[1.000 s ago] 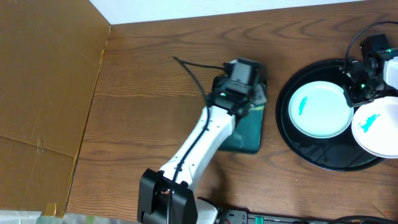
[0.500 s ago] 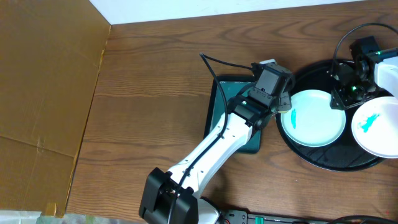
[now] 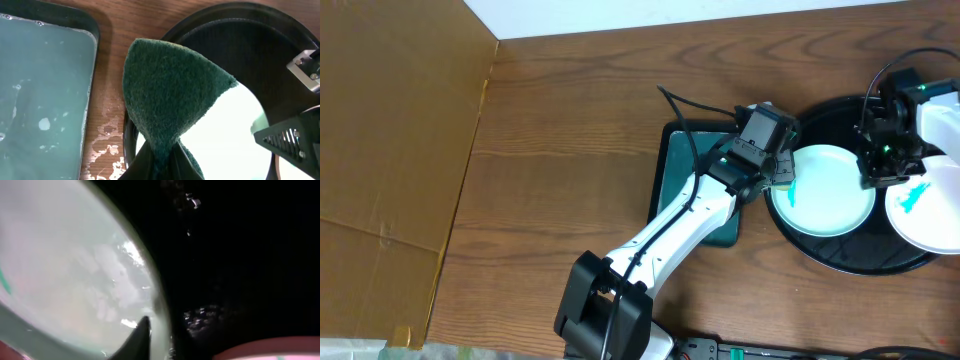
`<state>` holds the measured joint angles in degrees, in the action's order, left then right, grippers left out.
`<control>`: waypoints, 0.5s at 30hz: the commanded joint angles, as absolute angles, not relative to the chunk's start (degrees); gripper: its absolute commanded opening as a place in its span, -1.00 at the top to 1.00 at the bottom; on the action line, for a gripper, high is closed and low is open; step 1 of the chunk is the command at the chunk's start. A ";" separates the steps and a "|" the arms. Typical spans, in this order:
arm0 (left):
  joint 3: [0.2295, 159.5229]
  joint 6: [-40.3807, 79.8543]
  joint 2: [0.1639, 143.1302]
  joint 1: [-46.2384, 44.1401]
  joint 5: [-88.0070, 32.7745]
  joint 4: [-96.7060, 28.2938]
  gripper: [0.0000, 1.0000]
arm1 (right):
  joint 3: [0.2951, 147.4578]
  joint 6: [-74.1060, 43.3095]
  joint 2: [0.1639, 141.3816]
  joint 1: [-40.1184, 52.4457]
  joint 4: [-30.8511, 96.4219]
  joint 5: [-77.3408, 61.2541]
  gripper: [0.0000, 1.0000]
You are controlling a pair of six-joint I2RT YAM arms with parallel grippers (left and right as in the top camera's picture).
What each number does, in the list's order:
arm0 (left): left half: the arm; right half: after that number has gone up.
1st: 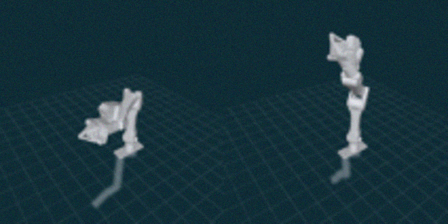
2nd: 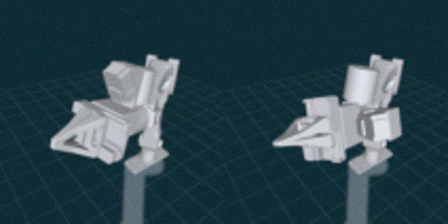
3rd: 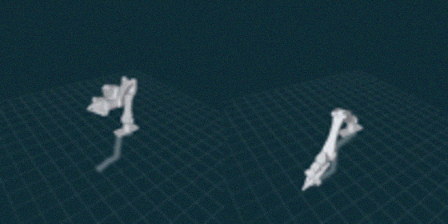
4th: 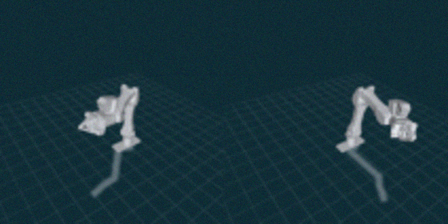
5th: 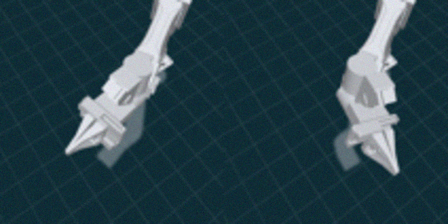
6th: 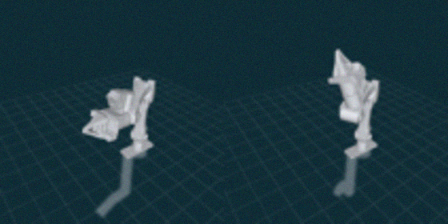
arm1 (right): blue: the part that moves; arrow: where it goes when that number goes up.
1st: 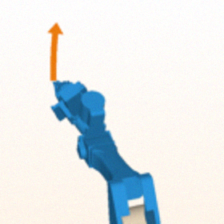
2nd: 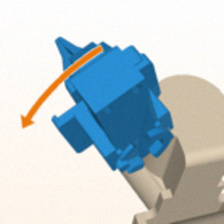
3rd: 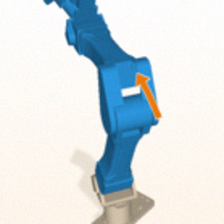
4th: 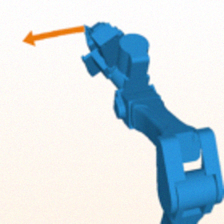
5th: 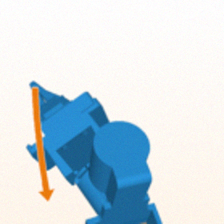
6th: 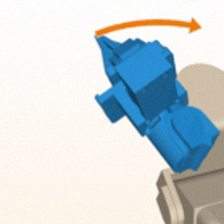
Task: Clean dirty plates on tray and stack at the side
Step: 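Carry the wet sponge with the left gripper onto the held plate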
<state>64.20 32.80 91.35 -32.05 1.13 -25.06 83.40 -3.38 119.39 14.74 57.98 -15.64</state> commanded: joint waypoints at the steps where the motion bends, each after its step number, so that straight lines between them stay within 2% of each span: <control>1: 64.62 33.58 91.42 -32.25 0.25 -24.73 0.87 | 82.74 -7.97 117.71 15.25 57.39 -13.54 0.97; 9: 64.62 38.28 95.64 -32.77 -6.66 -21.28 0.86 | 82.74 -8.16 117.71 15.33 56.14 -13.54 0.98; 15: 64.62 41.25 101.43 -36.25 -7.09 -18.48 0.86 | 82.74 -8.36 117.71 15.31 54.68 -13.52 0.97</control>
